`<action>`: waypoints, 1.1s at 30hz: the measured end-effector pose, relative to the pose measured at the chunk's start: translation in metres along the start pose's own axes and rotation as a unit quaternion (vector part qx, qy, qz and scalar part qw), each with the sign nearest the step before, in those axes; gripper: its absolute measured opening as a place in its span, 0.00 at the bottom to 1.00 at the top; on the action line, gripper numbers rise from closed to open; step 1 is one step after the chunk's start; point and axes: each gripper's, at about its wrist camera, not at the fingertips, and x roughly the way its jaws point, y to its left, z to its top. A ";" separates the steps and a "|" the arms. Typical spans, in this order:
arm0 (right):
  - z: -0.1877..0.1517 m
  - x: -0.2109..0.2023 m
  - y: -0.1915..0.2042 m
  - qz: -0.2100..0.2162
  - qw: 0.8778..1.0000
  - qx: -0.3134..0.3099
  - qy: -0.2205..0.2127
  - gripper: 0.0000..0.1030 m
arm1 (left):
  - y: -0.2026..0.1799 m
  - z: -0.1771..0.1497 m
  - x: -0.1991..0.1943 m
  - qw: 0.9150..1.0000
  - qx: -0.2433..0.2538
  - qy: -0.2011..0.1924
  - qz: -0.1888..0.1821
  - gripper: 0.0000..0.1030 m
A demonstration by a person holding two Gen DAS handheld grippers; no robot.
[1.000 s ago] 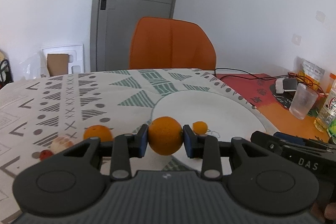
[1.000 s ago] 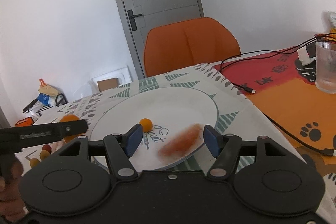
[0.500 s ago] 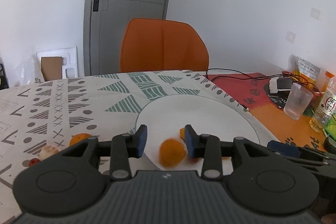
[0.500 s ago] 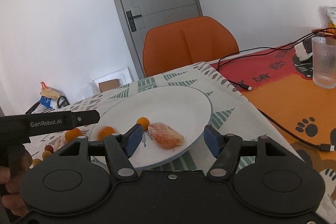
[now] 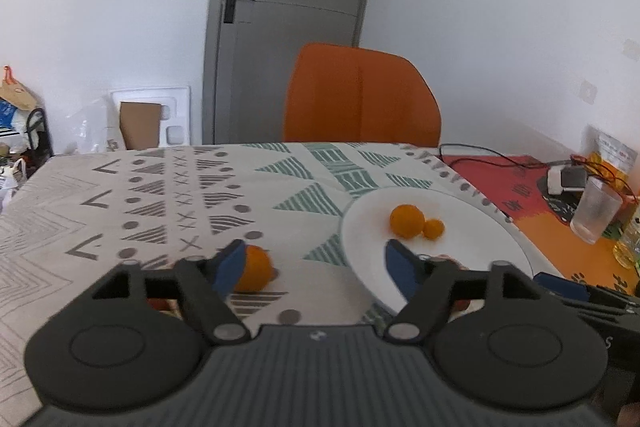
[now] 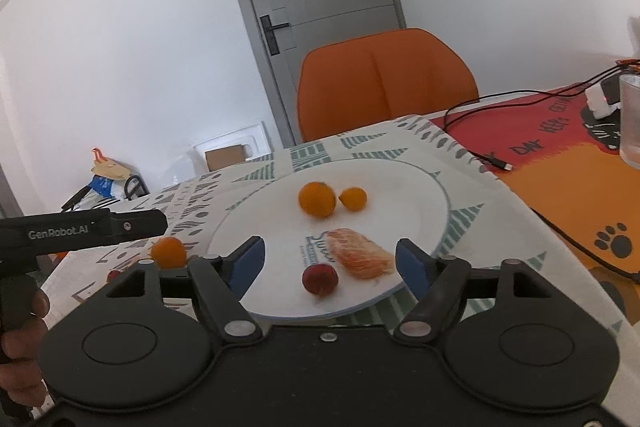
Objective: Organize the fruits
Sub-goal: 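Return both grippers to the fruit cluster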
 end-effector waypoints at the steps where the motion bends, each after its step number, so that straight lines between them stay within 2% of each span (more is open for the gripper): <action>1: 0.000 0.000 0.002 0.001 1.000 -0.002 0.000 0.75 | 0.003 0.000 -0.003 1.000 -0.001 -0.004 0.001 0.81; 10: 0.001 0.000 0.022 0.018 1.000 -0.011 -0.002 0.92 | 0.033 0.004 -0.021 0.999 -0.013 -0.022 0.045 0.84; 15: 0.001 0.003 0.032 0.028 1.000 -0.015 0.000 0.96 | 0.053 0.004 -0.027 0.997 -0.030 -0.025 0.064 0.84; 21: 0.001 0.007 0.043 0.036 0.999 -0.025 0.004 1.00 | 0.074 0.001 -0.031 0.996 -0.049 -0.026 0.075 0.84; 33: 0.000 0.020 0.072 0.057 0.997 -0.051 0.016 1.00 | 0.105 -0.020 -0.033 0.992 -0.088 -0.010 0.087 0.81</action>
